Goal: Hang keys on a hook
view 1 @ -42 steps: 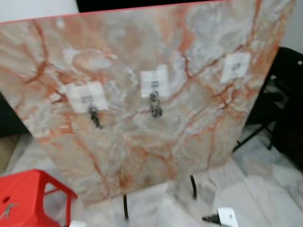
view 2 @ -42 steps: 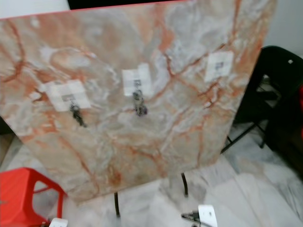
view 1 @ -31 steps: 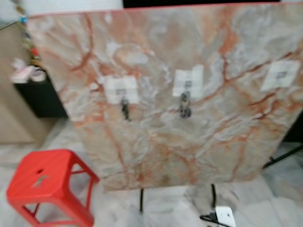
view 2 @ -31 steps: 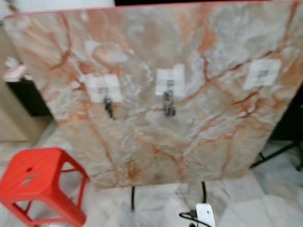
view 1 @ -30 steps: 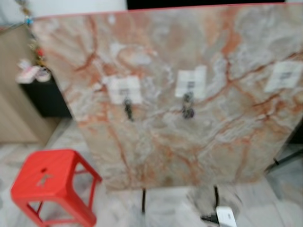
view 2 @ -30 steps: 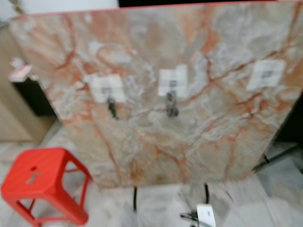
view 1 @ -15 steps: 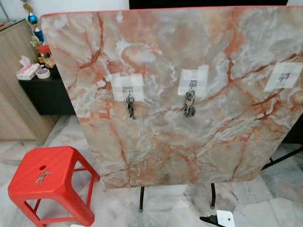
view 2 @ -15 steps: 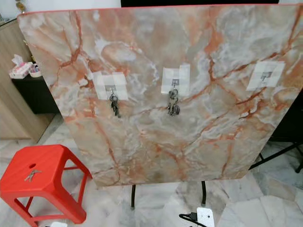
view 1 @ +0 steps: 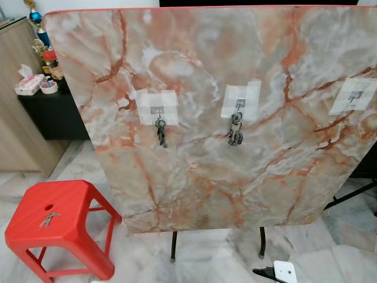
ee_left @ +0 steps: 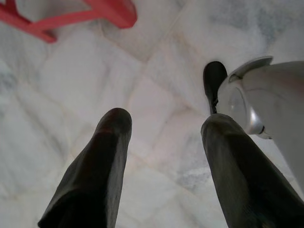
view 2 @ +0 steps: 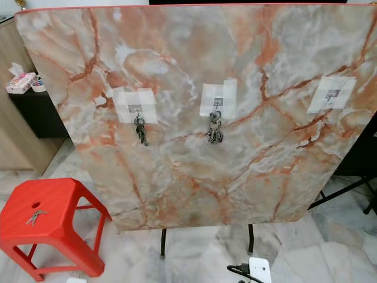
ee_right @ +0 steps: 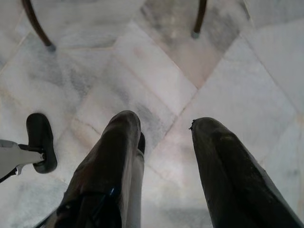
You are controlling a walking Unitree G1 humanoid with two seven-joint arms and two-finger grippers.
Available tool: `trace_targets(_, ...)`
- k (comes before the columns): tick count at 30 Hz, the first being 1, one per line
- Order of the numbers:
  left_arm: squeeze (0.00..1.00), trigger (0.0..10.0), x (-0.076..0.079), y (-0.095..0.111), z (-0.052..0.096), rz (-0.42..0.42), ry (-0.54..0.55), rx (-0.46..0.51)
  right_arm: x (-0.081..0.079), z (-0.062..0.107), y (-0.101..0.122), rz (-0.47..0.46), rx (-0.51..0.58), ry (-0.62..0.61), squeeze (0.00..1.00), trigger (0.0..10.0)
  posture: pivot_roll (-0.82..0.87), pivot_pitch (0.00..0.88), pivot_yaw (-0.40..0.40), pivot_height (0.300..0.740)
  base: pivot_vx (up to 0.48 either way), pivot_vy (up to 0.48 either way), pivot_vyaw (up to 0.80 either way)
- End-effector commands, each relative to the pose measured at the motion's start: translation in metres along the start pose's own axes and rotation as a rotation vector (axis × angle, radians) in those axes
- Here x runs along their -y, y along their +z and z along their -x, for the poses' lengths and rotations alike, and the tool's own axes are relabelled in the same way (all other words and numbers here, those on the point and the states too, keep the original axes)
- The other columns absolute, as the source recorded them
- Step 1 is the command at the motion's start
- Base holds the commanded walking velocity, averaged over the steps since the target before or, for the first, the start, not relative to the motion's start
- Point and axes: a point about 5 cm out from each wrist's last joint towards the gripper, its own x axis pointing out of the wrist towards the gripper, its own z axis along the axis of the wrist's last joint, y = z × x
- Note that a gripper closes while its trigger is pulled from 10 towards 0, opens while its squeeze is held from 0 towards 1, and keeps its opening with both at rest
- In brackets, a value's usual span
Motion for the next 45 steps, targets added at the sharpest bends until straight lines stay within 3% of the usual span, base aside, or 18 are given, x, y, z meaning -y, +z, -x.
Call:
trace_targets(1,0.0,10.0,-0.0025,-0.0094,0.0016,-0.015,0.0,-0.03,-0.0038,-0.0008,0.0059,0.008,0.021,0.011,0.0,10.0,-0.02,0.0,-0.007,0.722,0.0,0.0,0.8)
trace_targets(9,0.0,10.0,-0.0034,-0.0078,0.0014,-0.029,-0.003,-0.027,-0.0054,-0.0007,0.004,0.008,0.015,0.02,0.0,10.0,-0.03,0.0,0.005,0.722,0.0,0.0,0.73)
trace_targets(20,0.0,10.0,-0.0046,-0.0064,0.0012,-0.037,-0.008,-0.024,-0.0084,-0.0008,0.0041,-0.051,0.029,0.025,0.0,10.0,-0.03,0.0,0.034,0.722,0.0,0.0,0.0)
trace_targets(39,0.0,10.0,-0.0057,-0.0124,0.0022,0.01,0.015,-0.042,-0.0078,-0.001,0.0087,-0.02,0.045,0.038,0.0,10.0,0.03,0.0,-0.002,0.722,0.0,0.285,0.05)
trace_targets(45,0.0,10.0,-0.0069,-0.0099,0.0018,0.022,0.023,-0.034,-0.0088,-0.0011,0.0089,-0.065,0.051,0.029,0.0,10.0,0.03,0.0,0.002,0.722,0.0,0.287,0.34)
